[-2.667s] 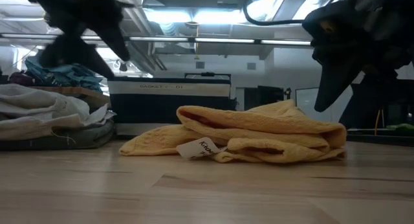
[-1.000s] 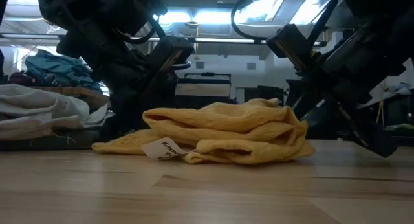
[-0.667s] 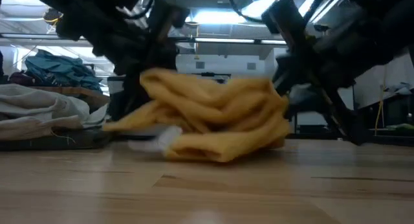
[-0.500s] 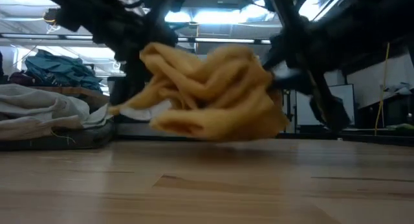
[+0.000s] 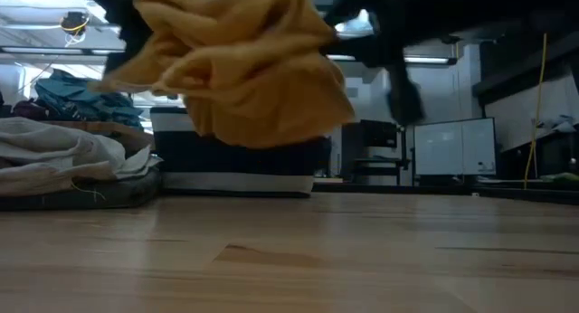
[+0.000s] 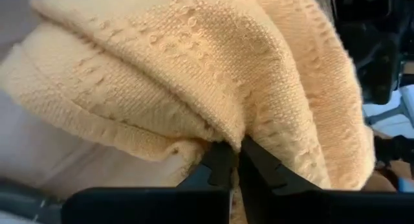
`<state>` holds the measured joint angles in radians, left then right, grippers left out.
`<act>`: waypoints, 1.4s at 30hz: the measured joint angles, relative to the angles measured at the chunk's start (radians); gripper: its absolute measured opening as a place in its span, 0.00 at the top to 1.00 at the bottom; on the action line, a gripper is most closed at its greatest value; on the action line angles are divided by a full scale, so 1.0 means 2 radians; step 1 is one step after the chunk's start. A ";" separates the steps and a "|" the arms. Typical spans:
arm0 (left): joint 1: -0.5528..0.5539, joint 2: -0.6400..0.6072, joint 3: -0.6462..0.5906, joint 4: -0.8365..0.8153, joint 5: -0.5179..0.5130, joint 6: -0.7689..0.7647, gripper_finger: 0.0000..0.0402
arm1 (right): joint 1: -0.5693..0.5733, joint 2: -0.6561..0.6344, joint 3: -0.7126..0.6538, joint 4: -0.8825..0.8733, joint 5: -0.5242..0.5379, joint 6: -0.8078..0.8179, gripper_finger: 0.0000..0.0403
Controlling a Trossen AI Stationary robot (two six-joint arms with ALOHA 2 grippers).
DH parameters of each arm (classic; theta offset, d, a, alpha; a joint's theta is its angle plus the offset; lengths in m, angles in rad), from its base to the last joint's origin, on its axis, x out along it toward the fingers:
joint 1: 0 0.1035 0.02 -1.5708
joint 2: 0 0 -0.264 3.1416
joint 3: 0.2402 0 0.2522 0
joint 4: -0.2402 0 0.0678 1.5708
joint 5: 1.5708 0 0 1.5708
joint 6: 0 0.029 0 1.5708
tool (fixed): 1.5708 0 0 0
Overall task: Fold towel
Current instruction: Stack the folded yellow towel on top of the folded white patterned towel
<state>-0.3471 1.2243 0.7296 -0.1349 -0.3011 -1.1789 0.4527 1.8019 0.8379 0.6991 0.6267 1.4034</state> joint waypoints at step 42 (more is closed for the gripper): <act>-0.184 -0.243 0.080 -0.638 -0.089 -0.217 1.00 | -0.146 0.278 0.523 -0.168 -0.232 -0.111 0.92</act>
<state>-0.7155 0.7387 0.8898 -1.4105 -0.4792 -1.6137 0.1602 2.3570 1.8833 0.3631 0.1627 1.1816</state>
